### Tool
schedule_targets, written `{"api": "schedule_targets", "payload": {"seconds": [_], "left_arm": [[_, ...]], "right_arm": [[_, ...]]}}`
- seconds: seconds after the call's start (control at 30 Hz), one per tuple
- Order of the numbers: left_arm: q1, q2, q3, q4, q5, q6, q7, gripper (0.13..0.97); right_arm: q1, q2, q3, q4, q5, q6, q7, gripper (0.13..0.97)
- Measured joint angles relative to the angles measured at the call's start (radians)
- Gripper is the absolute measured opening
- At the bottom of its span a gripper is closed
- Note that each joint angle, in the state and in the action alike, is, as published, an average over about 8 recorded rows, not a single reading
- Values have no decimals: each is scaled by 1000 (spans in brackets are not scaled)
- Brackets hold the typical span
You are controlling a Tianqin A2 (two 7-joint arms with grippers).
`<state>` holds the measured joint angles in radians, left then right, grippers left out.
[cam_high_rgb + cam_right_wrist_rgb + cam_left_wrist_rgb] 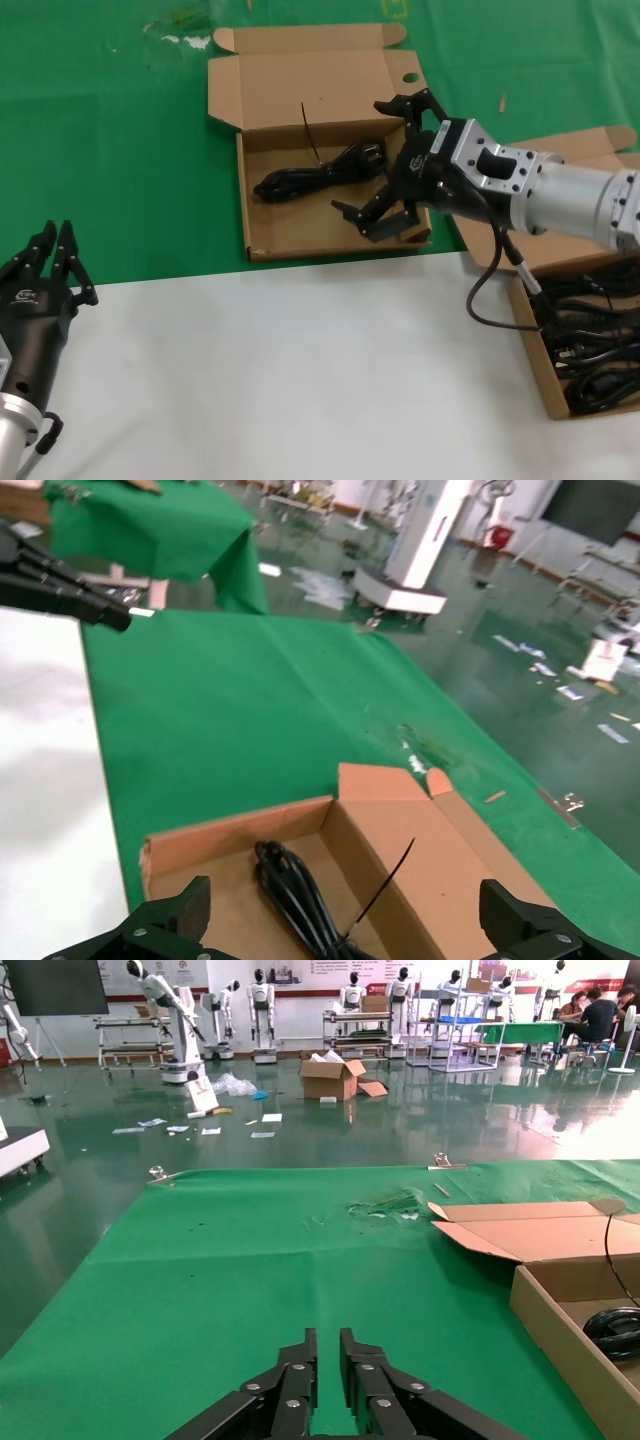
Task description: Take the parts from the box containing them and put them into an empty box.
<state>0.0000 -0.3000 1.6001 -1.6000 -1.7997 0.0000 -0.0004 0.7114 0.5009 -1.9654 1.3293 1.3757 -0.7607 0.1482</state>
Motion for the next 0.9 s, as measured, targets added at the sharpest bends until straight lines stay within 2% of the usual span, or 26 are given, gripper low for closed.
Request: {"api": "schedule_targets", "payload": {"seconds": [0.17, 0.33, 0.47, 0.73, 0.77, 0.9], "left_arm": [[0, 0, 0, 0, 0, 0, 0, 188], [0, 0, 0, 0, 0, 0, 0, 260], [0, 0, 0, 0, 0, 0, 0, 302], [0, 0, 0, 0, 0, 0, 0, 482], [0, 0, 0, 0, 0, 0, 0, 482], [0, 0, 0, 0, 0, 0, 0, 590]], "right_arm": [[-52, -15, 26, 20, 31, 55, -11, 912], [-105, -30, 54, 40, 63, 112, -22, 956], [-147, -41, 75, 56, 88, 157, -31, 959], [-231, -65, 119, 88, 138, 247, -48, 966], [-242, -68, 124, 92, 144, 258, -50, 966], [-285, -81, 146, 109, 170, 304, -59, 966]]}}
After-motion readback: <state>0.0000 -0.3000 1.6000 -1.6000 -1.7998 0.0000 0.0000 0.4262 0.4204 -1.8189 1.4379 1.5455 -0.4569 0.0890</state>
